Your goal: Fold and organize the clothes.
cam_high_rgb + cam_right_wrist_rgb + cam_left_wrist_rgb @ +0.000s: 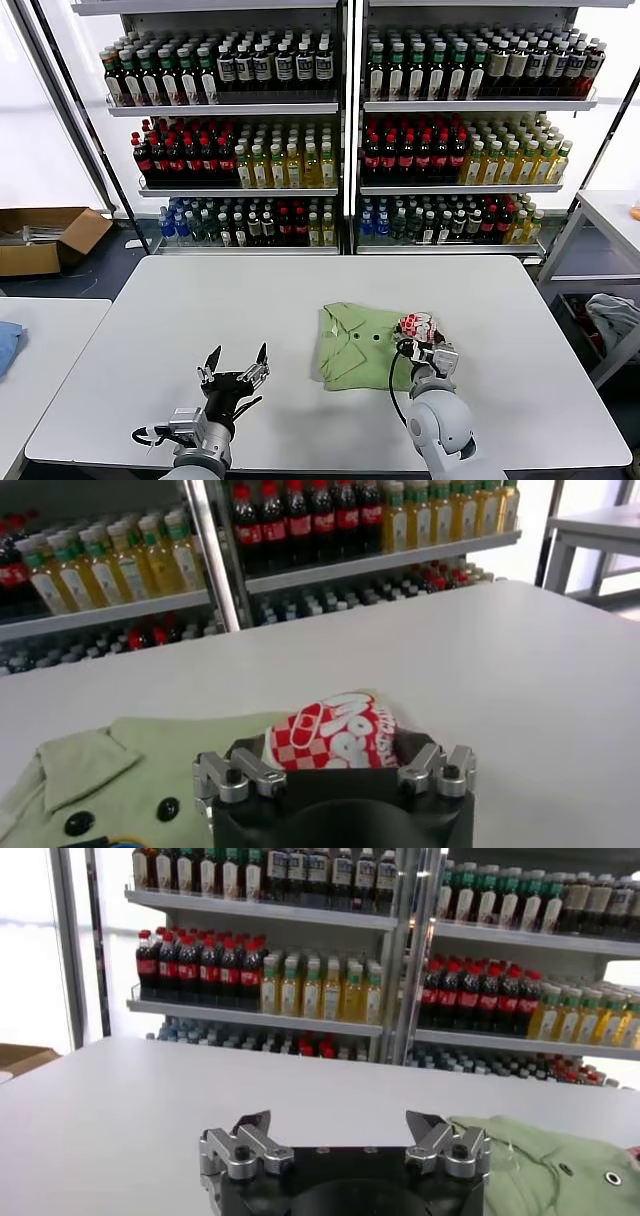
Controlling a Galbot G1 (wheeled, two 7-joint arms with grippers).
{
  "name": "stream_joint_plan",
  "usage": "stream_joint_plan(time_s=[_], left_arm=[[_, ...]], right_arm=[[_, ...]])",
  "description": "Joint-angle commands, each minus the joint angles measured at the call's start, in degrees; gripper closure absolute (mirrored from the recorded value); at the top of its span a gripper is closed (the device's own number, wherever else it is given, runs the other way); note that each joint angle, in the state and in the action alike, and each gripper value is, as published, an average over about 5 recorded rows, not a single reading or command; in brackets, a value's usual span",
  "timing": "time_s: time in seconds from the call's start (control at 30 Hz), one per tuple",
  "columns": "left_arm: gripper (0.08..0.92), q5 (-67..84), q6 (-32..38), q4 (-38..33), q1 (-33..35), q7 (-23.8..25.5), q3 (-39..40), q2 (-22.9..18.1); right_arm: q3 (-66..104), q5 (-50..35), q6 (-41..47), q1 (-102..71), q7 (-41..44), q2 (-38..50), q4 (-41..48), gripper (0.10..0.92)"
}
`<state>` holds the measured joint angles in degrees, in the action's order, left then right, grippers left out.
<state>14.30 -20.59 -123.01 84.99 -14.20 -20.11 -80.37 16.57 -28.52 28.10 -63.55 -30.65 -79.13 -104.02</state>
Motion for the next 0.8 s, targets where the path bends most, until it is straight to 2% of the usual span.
stream_joint_plan(time_s=[0.03, 0.27, 0.53, 0.8], left_arm=[[0.177, -0.2, 0.1, 0.1, 0.1, 0.1, -0.1, -0.1], [0.177, -0.6, 0.1, 0.0, 0.6, 0.2, -0.1, -0.1], [0.177, -0.8, 0.2, -0.3, 1.0, 0.2, 0.1, -0.1], [0.177, -1.0, 0.5, -1.3, 1.5, 0.2, 0.2, -0.2]], right_arm=[[0.9, -6.4, 0.7, 0.0, 0.2, 0.8, -0.9, 0.203], [2.4, -10.6, 0.5, 0.1, -0.1, 0.6, -1.7, 0.203], [3.2, -10.5, 1.3, -0.9, 0.0, 1.5, -6.5, 0.203], [2.5, -8.7, 1.5, -1.7, 1.0, 1.3, -6.2, 0.203]])
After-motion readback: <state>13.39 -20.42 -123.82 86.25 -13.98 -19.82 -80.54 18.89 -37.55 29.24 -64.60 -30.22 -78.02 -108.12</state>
